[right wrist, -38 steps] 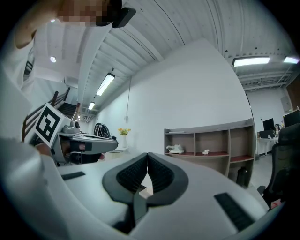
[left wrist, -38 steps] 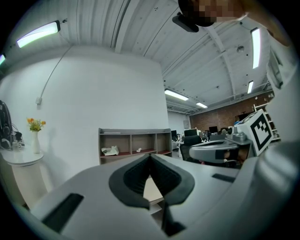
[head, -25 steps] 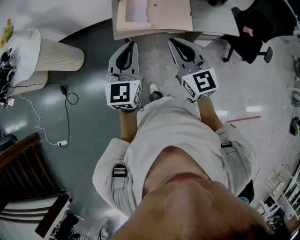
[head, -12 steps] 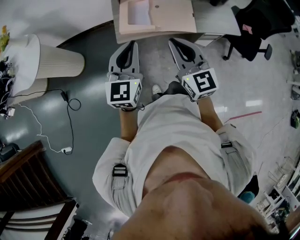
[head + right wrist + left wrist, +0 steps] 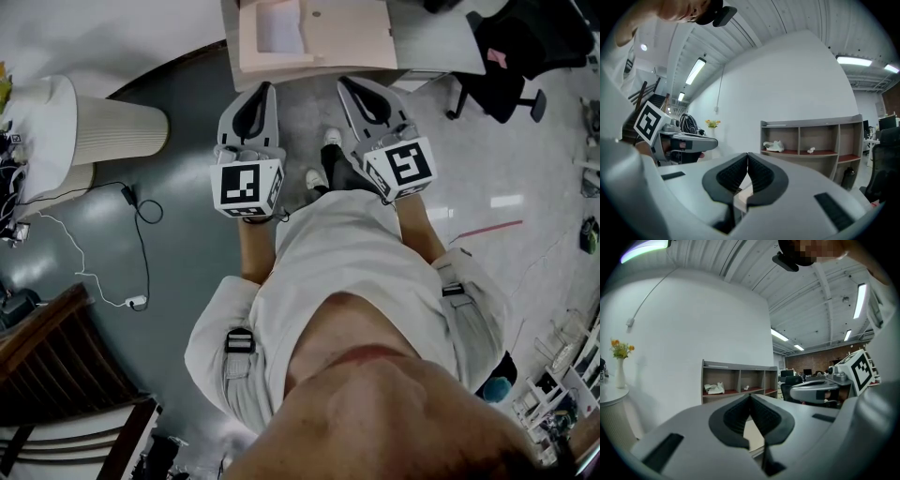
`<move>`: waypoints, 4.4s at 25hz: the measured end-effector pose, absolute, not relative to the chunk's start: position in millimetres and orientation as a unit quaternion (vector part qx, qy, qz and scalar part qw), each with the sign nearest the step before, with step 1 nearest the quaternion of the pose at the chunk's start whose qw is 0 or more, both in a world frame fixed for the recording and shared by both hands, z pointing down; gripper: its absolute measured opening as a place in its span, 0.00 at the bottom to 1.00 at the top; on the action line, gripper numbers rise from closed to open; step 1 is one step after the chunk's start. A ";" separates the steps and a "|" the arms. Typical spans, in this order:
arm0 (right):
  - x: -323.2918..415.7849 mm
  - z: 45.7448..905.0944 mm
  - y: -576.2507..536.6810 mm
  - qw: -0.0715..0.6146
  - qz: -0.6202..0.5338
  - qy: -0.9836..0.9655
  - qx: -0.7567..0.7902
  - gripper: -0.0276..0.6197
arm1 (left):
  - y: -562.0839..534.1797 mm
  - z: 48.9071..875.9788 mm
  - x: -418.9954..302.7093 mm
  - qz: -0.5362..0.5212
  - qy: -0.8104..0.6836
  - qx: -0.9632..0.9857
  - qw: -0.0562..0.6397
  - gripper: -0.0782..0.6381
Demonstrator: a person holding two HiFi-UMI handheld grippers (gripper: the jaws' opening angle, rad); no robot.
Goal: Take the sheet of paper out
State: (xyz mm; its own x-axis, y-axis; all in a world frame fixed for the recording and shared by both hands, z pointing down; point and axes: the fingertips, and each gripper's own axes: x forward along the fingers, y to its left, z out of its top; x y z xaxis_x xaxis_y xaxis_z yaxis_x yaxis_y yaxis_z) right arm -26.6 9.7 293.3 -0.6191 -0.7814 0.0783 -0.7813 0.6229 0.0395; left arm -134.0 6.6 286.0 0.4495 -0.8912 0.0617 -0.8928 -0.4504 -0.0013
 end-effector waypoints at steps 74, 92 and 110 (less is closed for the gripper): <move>-53.1 398.6 -332.5 0.119 0.122 -0.880 0.443 0.08 | -333.2 386.3 -122.3 0.117 -0.416 0.899 0.070 0.12; -63.7 508.9 -330.4 0.188 0.198 -0.842 0.465 0.08 | -347.3 480.2 -120.8 0.181 -0.333 0.919 0.105 0.12; -58.1 590.1 -354.6 0.239 0.241 -0.840 0.424 0.08 | -367.5 555.7 -109.7 0.219 -0.335 0.903 0.156 0.12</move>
